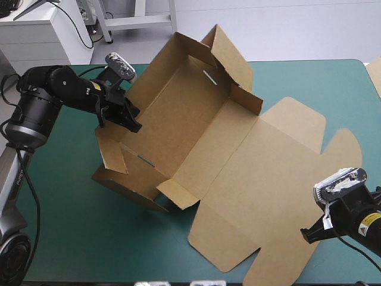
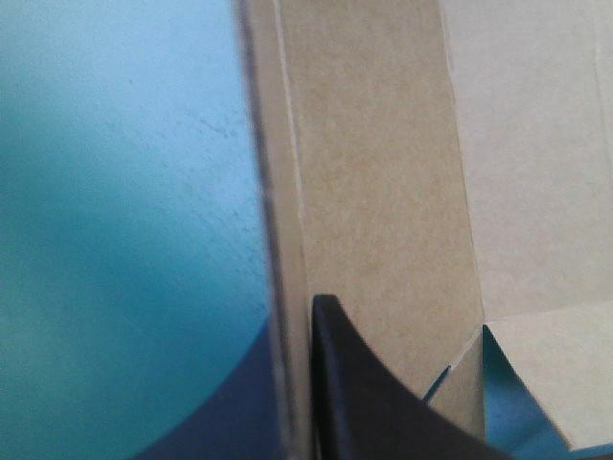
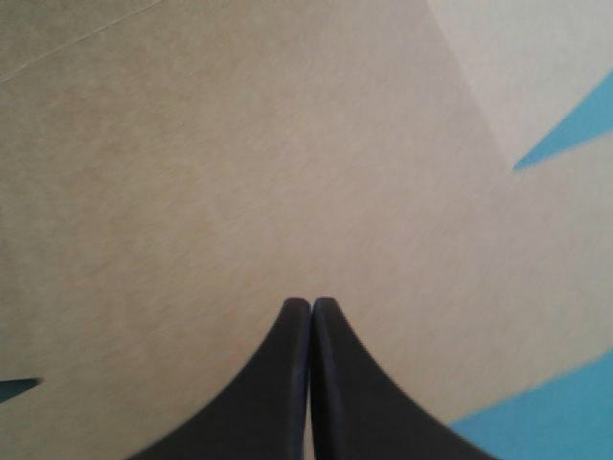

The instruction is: Fold the box

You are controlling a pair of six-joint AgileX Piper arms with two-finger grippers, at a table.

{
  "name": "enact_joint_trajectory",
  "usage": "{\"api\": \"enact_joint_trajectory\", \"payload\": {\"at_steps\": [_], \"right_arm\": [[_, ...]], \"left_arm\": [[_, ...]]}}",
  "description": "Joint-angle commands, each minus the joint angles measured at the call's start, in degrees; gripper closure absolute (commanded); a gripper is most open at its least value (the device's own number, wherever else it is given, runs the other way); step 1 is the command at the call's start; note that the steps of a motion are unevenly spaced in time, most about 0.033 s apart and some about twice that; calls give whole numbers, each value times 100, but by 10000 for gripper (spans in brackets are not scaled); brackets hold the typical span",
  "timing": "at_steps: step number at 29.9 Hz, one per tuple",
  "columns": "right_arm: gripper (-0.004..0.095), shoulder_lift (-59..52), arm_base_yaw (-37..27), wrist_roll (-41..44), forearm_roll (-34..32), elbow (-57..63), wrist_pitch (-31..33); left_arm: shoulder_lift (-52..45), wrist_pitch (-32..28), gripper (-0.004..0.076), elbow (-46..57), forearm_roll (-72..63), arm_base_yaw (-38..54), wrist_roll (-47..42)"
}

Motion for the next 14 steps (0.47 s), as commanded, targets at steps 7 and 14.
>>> {"api": "enact_joint_trajectory", "payload": {"at_steps": [7, 14], "right_arm": [[929, 22, -40, 177, -85, -151, -748], [929, 22, -40, 765, -599, -151, -865]], "left_arm": [[-75, -844, 731, -407, 1162, -1259, 315], [314, -1695, 731, -407, 2062, -1979, 896]]}}
